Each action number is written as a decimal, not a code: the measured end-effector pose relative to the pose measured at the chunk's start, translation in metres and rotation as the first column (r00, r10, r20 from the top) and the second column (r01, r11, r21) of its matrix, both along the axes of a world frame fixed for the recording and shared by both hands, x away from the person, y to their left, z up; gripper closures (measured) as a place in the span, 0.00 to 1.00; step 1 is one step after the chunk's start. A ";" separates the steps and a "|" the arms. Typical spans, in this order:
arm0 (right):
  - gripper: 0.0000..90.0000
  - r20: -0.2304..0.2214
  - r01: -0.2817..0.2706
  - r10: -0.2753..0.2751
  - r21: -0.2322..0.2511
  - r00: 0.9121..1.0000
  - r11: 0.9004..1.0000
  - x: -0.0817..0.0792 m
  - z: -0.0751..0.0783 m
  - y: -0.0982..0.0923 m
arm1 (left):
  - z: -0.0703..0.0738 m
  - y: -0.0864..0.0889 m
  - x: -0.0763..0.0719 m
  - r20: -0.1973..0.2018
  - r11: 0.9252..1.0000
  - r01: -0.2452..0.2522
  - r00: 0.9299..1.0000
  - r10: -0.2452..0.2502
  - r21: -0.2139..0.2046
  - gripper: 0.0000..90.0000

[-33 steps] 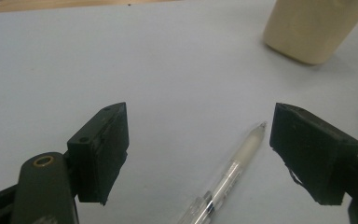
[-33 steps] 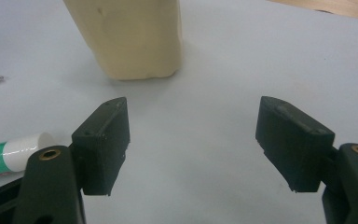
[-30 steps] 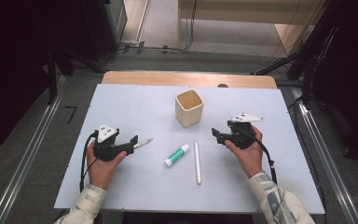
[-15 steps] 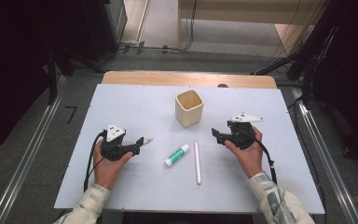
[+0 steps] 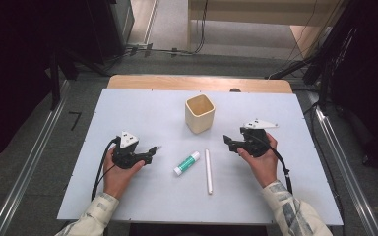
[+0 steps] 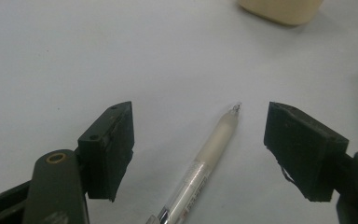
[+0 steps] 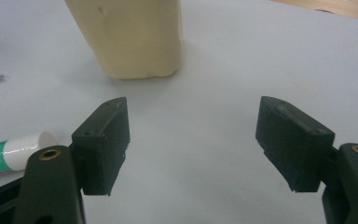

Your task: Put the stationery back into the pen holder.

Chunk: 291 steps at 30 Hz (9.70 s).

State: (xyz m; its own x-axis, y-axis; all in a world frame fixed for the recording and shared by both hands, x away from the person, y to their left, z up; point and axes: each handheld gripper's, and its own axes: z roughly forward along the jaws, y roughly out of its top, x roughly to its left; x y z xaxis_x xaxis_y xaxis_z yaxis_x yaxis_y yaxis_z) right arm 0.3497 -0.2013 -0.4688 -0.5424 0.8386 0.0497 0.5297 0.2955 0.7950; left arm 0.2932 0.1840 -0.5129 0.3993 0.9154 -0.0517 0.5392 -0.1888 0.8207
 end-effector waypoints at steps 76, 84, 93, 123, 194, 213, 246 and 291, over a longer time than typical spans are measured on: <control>0.27 0.004 0.037 -0.037 0.012 0.999 0.999 -0.023 0.005 -0.042 | -0.002 -0.010 0.007 -0.104 0.995 0.098 0.990 -0.098 -0.002 0.91; 0.26 0.002 0.038 -0.038 0.010 0.999 0.999 -0.029 0.004 -0.048 | 0.009 -0.008 0.005 -0.074 0.994 0.092 0.993 -0.095 -0.052 0.91; 0.23 -0.007 0.050 -0.050 -0.001 0.999 0.999 -0.032 0.001 -0.056 | 0.022 -0.015 0.011 -0.046 0.989 0.110 0.992 -0.115 -0.103 0.91; 0.21 -0.012 0.027 -0.027 -0.019 1.000 0.999 -0.036 -0.004 -0.056 | 0.056 -0.051 0.041 0.007 0.974 0.159 0.987 -0.160 -0.161 0.91; 0.21 -0.005 0.021 -0.021 -0.036 1.000 0.999 -0.035 -0.006 -0.055 | 0.102 -0.110 0.118 0.047 0.965 0.179 0.984 -0.173 -0.192 0.91; 0.21 -0.001 0.020 -0.020 -0.038 1.000 0.999 -0.036 -0.006 -0.055 | 0.112 -0.130 0.144 0.035 0.969 0.172 0.985 -0.169 -0.179 0.91; 0.21 -0.003 0.008 -0.008 -0.044 1.000 0.999 -0.036 -0.006 -0.055 | 0.117 -0.162 0.184 0.020 0.968 0.156 0.988 -0.155 -0.197 0.91; 0.21 -0.007 0.008 -0.009 -0.053 1.000 0.999 -0.035 -0.007 -0.055 | 0.114 -0.159 0.182 0.039 0.972 0.146 0.989 -0.141 -0.185 0.91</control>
